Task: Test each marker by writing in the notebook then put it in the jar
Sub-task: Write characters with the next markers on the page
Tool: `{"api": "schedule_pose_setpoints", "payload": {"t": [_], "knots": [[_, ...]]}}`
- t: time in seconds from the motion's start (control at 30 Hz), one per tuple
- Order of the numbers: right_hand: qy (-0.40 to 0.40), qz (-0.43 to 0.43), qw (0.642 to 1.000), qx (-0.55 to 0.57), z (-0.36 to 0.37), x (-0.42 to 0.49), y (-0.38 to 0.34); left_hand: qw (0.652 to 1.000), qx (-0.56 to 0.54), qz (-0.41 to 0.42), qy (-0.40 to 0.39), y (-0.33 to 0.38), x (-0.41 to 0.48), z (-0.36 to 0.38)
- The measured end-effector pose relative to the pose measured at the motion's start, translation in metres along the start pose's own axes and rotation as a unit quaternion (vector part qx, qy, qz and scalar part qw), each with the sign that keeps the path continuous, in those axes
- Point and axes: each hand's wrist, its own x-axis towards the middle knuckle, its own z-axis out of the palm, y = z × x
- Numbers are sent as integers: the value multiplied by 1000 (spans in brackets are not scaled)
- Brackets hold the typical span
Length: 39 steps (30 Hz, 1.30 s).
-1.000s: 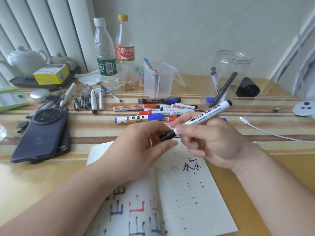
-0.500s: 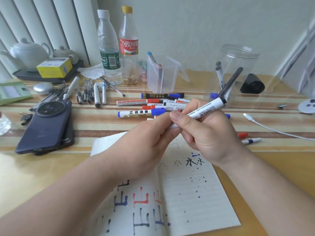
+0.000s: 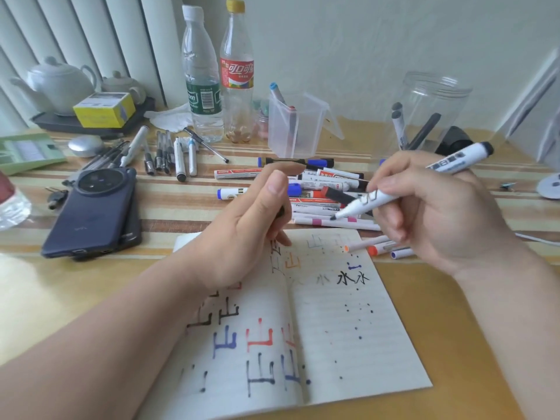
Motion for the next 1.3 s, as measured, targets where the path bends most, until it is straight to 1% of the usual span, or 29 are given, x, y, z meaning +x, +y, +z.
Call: {"api": "schedule_pose_setpoints", "payload": {"t": [0.07,0.1,0.17,0.27,0.37,0.43,0.5,0.6,0.7,0.77,1.3], "knots": [[-108,52,992,-46,3,-10,-2,1000,-17,-7,-22,2,-1,0],[-147,76,985,-54,5,-17,0,999,-17,-6,-33,3,-2,0],[-179,113,976,-54,8,-29,10,999,-12,-2,-50,6,-4,1],[-149,140,977,-63,9,-39,31,997,-16,1,-81,10,-6,3],[-99,117,985,-80,4,-38,42,994,-24,-7,-105,11,-7,5],[-79,117,986,-83,-1,-37,42,994,-27,-8,-110,9,-7,6],[-87,131,983,-91,-3,-39,42,993,-37,-6,-112,6,-6,9],[-122,129,977,-119,-1,-43,43,993,-52,-7,-110,1,-5,13],[-135,117,968,-178,3,-43,41,993,-52,-6,-109,-1,-4,15],[-134,111,964,-202,4,-43,40,993,-49,-9,-110,-2,-3,15],[-100,109,963,-227,8,-43,41,993,-40,-22,-108,-1,-5,17]]}}
